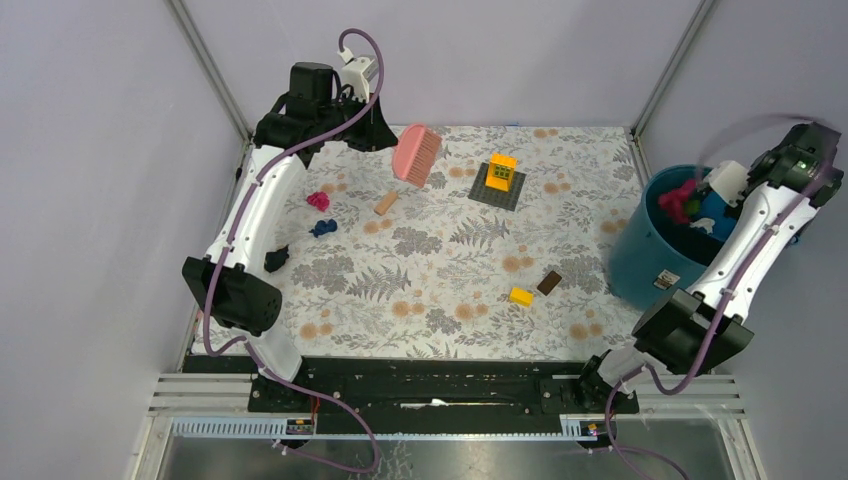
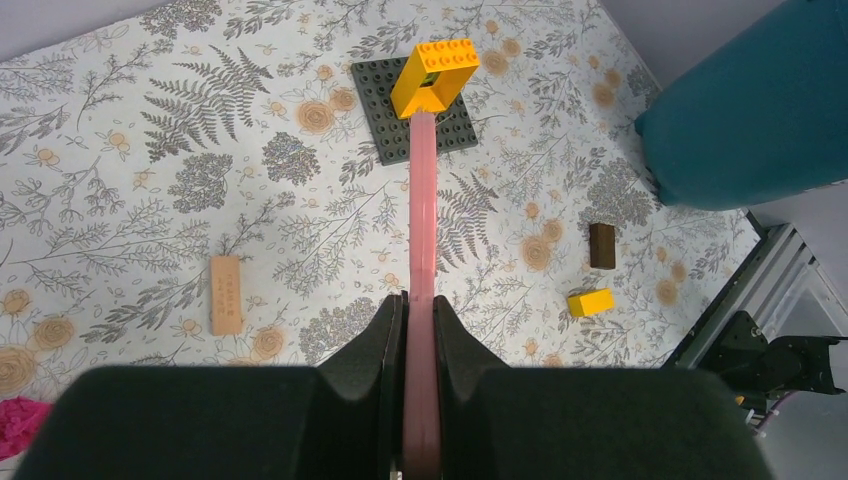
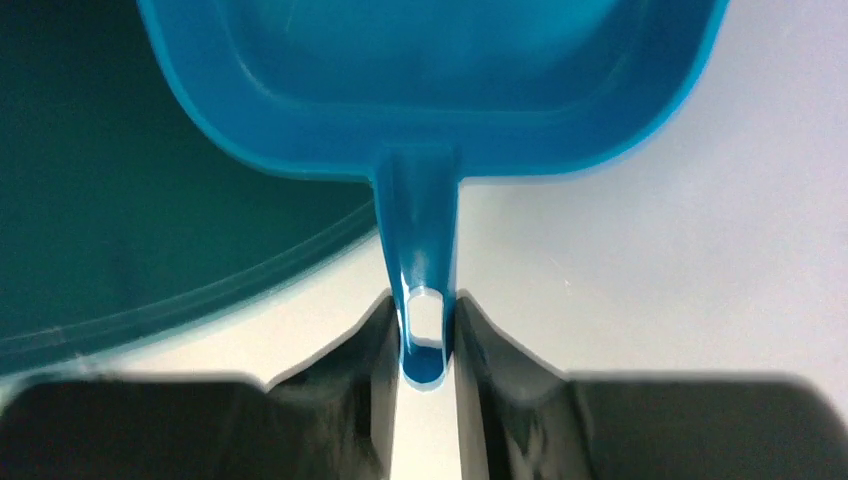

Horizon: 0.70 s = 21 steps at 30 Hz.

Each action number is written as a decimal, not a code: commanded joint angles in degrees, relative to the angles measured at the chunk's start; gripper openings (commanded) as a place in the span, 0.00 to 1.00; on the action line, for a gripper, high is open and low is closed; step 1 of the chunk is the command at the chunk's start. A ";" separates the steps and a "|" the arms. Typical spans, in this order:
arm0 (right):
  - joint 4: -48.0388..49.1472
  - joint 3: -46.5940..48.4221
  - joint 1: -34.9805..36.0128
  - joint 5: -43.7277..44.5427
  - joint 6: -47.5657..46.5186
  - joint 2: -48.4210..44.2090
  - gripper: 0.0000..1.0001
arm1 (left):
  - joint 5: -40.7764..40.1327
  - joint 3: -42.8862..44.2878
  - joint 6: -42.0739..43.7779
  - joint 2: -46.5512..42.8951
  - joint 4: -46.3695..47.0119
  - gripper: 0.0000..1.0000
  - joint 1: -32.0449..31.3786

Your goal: Sweep away the paper scraps from the table

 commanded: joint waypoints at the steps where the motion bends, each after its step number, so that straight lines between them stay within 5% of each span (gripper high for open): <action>1: 4.41 -3.09 0.56 4.38 -13.58 -4.45 0.01 | 1.80 -0.12 -0.65 -1.06 3.64 0.00 -0.24; 11: 4.01 -0.14 0.57 2.11 -10.12 -2.93 0.00 | 1.49 -0.17 -0.41 -1.31 3.63 0.00 -0.29; 21: -7.53 24.18 0.57 -7.86 3.38 8.27 0.00 | 0.53 0.19 -0.33 -1.02 3.63 0.00 -0.32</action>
